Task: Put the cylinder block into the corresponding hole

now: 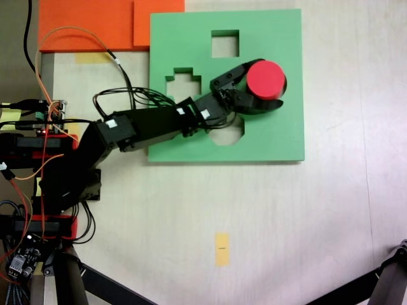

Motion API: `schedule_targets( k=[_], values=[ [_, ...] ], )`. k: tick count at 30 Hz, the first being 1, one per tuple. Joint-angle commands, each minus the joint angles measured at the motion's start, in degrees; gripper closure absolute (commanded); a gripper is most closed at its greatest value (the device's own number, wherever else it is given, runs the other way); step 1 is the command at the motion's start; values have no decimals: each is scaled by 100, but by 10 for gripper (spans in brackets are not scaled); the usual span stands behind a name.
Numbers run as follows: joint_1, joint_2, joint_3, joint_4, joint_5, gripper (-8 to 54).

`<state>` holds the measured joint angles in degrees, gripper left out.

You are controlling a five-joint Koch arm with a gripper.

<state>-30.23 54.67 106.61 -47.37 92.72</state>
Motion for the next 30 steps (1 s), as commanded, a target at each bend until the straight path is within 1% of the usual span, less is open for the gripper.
schedule_targets(
  k=[1, 6, 13, 14, 15, 16, 17, 18, 19, 20, 21, 27, 30],
  values=[
    [-167, 62, -422, -97, 9, 316],
    [-220, -325, -800, 9, 9, 316],
    [-290, -510, -949, 0, 0, 312],
    [-290, -510, -949, -9, 0, 287],
    [-281, -527, -905, -79, 0, 161],
    [-272, -527, -861, -88, -18, 75],
    [-264, -483, -738, -88, -167, 43],
    [-255, -413, -606, -88, -264, 41],
    [-229, -290, -404, -97, -316, 18],
    [-193, -185, -202, -114, -334, -52],
    [-193, -158, -123, -149, -334, -68],
    [-176, 369, 545, -185, -352, -68],
    [-176, 1028, 1090, -158, -352, -67]
  ],
)
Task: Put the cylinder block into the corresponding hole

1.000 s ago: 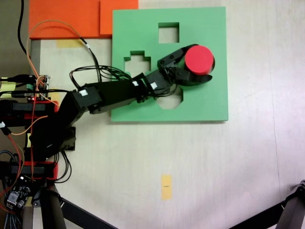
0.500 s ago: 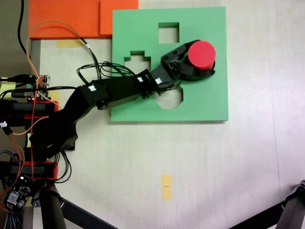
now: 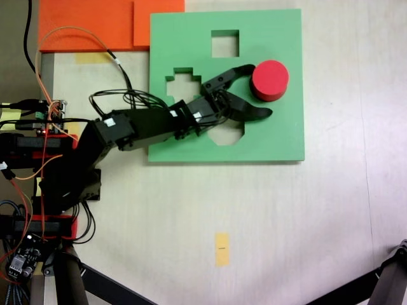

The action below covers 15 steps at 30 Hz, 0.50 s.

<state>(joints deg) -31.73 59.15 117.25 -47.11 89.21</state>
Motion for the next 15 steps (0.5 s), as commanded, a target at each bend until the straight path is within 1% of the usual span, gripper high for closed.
schedule_targets(
  k=[1, 4, 5, 9, 11, 12, 13, 15],
  values=[
    [-26, 888, 220, -123, 0, -66],
    [0, 2145, 712, 826, -149, -66],
    [44, 2804, 817, 1582, -396, -66],
    [369, 4588, 861, 4333, -1644, -63],
    [686, 5309, 976, 5238, -2918, -54],
    [923, 5678, 1169, 5502, -3639, -28],
    [1151, 6029, 1494, 5476, -4482, -3],
    [1608, 6706, 2268, 5115, -6284, 19]
  ],
)
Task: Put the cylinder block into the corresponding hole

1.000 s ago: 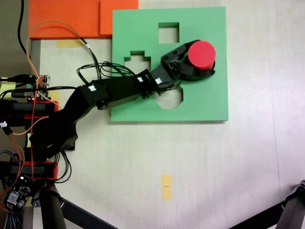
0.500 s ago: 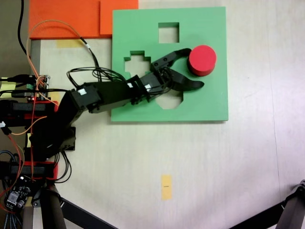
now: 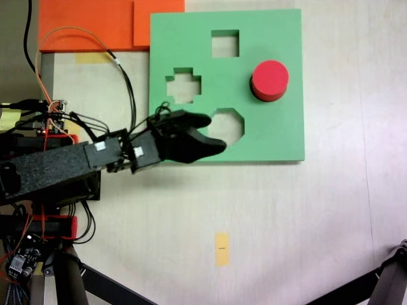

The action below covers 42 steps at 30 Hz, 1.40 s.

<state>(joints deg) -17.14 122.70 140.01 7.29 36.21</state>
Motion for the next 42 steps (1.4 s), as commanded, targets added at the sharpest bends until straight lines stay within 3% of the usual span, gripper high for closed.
schedule_targets(
  k=[1, 3, 11, 18, 25, 42],
  values=[
    [404, 650, 492, -844, -1828, 83],
    [747, 738, 773, -1125, -2355, 128],
    [1433, 940, 2769, -2408, -3472, 127],
    [1380, 976, 3964, -2681, -3419, 134],
    [1380, 923, 3946, -1107, -3419, 111],
    [1345, 914, 3946, -1072, -3410, 110]
  ],
)
